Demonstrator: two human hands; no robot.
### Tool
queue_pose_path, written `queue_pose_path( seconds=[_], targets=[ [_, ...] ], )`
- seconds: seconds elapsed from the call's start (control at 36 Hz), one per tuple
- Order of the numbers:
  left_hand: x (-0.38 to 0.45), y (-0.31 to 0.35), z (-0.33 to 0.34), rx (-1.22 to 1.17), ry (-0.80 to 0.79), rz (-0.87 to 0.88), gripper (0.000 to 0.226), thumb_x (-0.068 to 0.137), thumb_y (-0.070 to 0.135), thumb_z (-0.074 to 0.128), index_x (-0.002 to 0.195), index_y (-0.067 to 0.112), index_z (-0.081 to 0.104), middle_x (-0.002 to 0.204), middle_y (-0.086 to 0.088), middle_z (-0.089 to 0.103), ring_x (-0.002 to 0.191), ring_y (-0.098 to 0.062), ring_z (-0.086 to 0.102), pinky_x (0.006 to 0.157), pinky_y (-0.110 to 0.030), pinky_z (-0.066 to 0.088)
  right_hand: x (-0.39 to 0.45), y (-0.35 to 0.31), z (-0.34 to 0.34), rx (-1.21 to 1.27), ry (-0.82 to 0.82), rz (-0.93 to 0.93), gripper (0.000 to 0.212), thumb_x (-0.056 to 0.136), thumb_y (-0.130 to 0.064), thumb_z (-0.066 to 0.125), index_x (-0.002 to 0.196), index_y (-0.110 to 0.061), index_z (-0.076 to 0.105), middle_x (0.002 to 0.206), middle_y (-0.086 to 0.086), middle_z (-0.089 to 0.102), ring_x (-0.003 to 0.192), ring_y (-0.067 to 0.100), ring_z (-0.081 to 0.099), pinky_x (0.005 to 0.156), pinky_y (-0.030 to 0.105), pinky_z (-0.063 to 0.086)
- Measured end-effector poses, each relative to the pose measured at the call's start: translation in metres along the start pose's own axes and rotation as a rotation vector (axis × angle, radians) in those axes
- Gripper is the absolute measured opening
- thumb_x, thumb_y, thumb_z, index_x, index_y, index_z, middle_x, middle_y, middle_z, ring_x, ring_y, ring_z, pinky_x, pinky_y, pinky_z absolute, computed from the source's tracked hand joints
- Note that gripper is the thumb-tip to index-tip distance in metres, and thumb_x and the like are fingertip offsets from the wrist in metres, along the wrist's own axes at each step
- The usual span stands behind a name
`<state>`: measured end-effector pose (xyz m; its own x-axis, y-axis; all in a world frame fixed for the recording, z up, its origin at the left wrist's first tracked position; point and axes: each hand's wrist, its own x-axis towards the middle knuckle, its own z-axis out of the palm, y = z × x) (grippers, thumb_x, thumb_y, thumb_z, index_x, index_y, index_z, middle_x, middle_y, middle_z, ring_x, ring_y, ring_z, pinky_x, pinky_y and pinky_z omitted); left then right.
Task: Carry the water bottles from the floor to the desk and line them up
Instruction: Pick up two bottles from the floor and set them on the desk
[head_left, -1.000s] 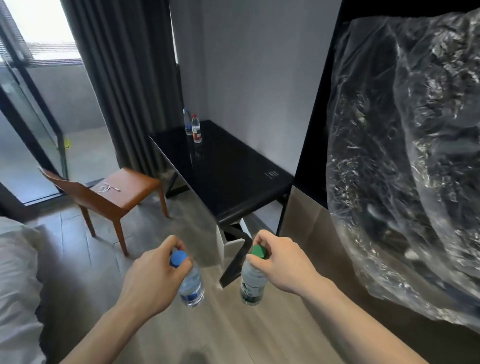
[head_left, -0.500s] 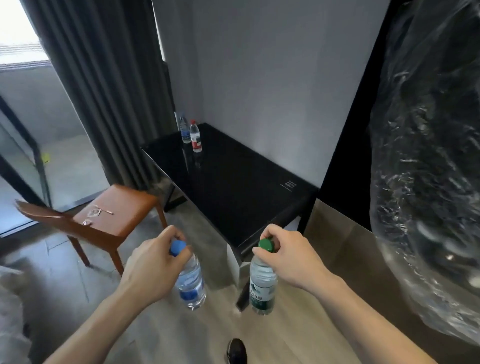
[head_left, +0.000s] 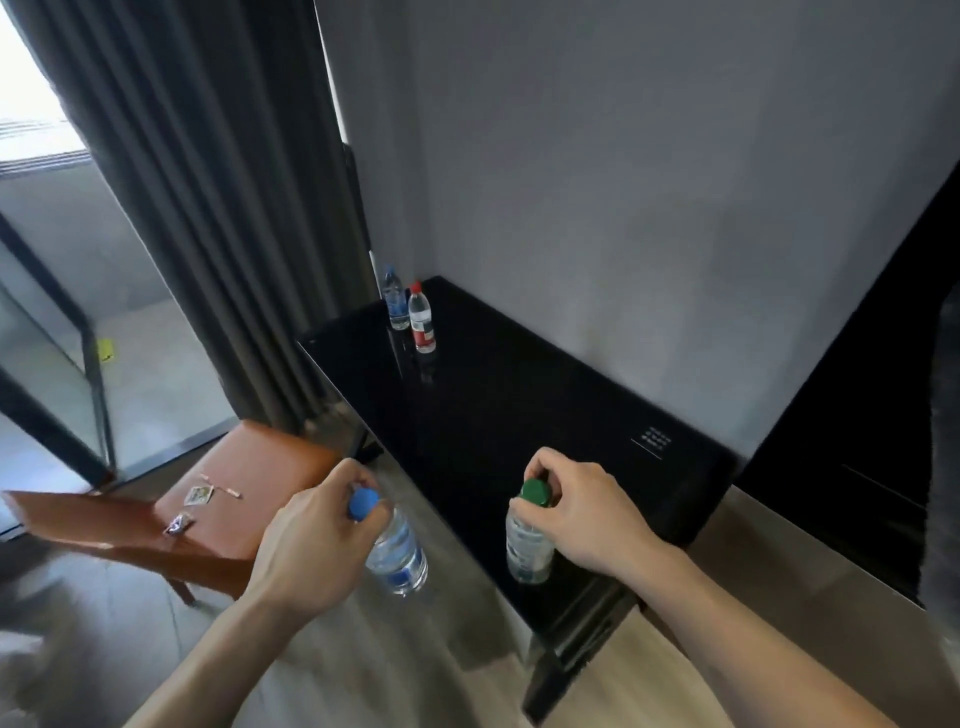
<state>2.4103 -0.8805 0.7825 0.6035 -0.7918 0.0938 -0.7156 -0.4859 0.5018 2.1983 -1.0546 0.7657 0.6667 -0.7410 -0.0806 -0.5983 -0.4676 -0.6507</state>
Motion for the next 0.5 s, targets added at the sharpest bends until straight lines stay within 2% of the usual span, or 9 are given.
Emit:
queue_pose_path(
  seconds=[0.11, 0.19, 0.25, 0.39, 0.5],
  targets=[
    [0.054, -0.028, -0.005, -0.013, -0.013, 0.013, 0.013, 0.089, 0.038, 0.062, 0.088, 0.032, 0.05, 0.062, 0.006, 0.062, 0.059, -0.01, 0.058, 0.058, -0.036, 0.049, 0.048, -0.017, 0.01, -0.025, 0.006, 0.027, 0.022, 0.087, -0.053, 0.067, 0.087, -0.035, 0.054, 0.075, 0.002, 0.067, 0.054, 0.01, 0.053, 0.052, 0.03, 0.047],
    [0.093, -0.053, -0.007, -0.015, -0.048, 0.045, 0.013, 0.088, 0.039, 0.062, 0.089, 0.034, 0.049, 0.067, 0.009, 0.063, 0.063, -0.009, 0.059, 0.062, -0.037, 0.052, 0.08, -0.032, 0.024, -0.029, 0.022, 0.064, 0.021, 0.086, -0.052, 0.068, 0.087, -0.034, 0.056, 0.074, 0.0, 0.068, 0.065, 0.018, 0.065, 0.057, 0.035, 0.054],
    [0.117, -0.071, -0.008, -0.011, -0.077, 0.074, 0.014, 0.087, 0.042, 0.06, 0.09, 0.036, 0.048, 0.068, 0.01, 0.063, 0.064, -0.009, 0.059, 0.062, -0.036, 0.052, 0.101, -0.042, 0.036, -0.024, 0.037, 0.088, 0.021, 0.087, -0.051, 0.068, 0.087, -0.033, 0.057, 0.074, 0.001, 0.068, 0.068, 0.019, 0.066, 0.057, 0.036, 0.054],
    [0.177, -0.108, -0.015, 0.033, -0.137, 0.124, 0.017, 0.085, 0.047, 0.06, 0.088, 0.035, 0.048, 0.066, 0.013, 0.06, 0.062, -0.003, 0.054, 0.053, -0.023, 0.036, 0.145, -0.063, 0.067, 0.0, 0.083, 0.158, 0.022, 0.085, -0.051, 0.068, 0.083, -0.034, 0.055, 0.066, -0.003, 0.065, 0.051, 0.009, 0.055, 0.053, 0.033, 0.051],
    [0.224, -0.129, -0.019, 0.085, -0.204, 0.192, 0.018, 0.087, 0.048, 0.059, 0.09, 0.035, 0.047, 0.072, 0.014, 0.06, 0.064, -0.003, 0.055, 0.053, -0.022, 0.034, 0.171, -0.074, 0.083, 0.038, 0.095, 0.223, 0.022, 0.087, -0.052, 0.067, 0.084, -0.035, 0.053, 0.07, 0.001, 0.067, 0.049, 0.006, 0.052, 0.051, 0.028, 0.045]
  ],
)
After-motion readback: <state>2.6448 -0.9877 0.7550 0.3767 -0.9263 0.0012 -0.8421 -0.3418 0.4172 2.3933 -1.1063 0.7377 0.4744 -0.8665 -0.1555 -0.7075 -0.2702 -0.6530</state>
